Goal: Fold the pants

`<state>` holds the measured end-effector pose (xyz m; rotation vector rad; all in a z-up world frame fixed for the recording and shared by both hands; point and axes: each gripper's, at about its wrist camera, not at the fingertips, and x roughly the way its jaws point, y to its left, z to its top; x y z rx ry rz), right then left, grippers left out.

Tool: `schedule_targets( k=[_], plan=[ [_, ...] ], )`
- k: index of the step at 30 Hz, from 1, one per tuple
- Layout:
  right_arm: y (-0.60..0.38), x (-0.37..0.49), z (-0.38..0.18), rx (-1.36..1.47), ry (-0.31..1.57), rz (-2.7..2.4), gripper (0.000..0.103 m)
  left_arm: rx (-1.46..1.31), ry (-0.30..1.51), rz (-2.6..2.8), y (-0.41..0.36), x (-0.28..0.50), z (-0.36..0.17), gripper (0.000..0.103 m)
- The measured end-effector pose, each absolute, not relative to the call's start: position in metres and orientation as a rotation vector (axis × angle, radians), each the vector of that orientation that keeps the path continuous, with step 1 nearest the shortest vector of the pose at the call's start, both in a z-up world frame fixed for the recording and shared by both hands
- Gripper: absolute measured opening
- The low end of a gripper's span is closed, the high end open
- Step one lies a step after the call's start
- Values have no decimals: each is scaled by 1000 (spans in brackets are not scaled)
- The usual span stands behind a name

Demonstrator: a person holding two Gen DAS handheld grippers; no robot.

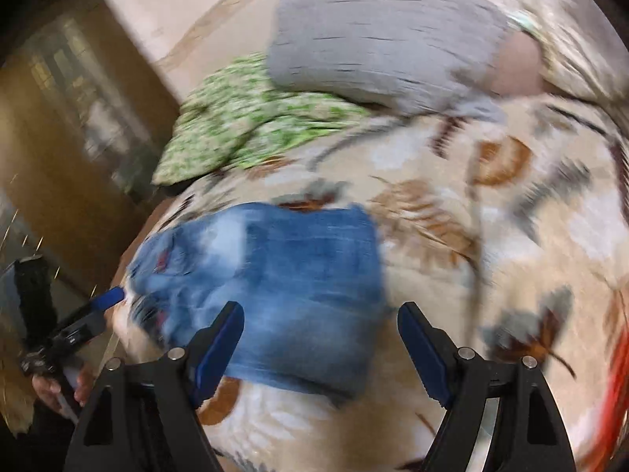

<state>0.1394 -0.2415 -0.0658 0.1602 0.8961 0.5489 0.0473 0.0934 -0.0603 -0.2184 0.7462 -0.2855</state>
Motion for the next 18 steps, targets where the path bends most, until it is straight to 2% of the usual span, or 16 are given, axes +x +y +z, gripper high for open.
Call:
schedule_targets(
  k=[9, 18],
  plan=[
    [-79, 183, -36, -78, 923, 899, 83, -546, 705, -12, 194, 11, -87, 103],
    [74, 225, -27, -340, 1031, 1132, 83, -800, 699, 101, 222, -2, -148, 103]
  ],
)
